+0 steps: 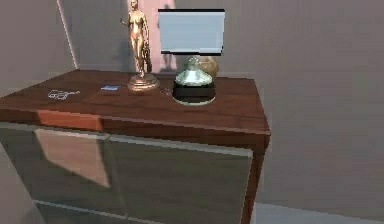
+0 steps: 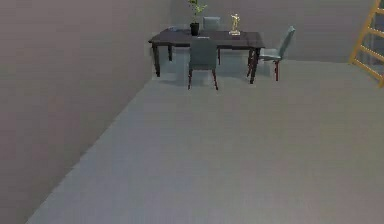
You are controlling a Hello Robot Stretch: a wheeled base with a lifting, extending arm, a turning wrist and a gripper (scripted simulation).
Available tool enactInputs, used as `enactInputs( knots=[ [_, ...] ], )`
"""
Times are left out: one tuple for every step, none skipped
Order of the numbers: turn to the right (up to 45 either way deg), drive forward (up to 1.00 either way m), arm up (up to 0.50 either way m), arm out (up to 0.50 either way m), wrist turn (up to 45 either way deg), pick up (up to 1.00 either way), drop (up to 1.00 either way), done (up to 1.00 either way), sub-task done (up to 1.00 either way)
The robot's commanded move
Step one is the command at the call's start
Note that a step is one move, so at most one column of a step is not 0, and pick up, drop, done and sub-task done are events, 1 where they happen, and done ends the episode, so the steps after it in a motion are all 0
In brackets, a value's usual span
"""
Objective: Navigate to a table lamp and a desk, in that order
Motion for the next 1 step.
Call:
enactInputs(
  knots=[
    [0.0,0.0,0.0,0.0,0.0,0.0,0.0,0.0,1.0]
  ],
)
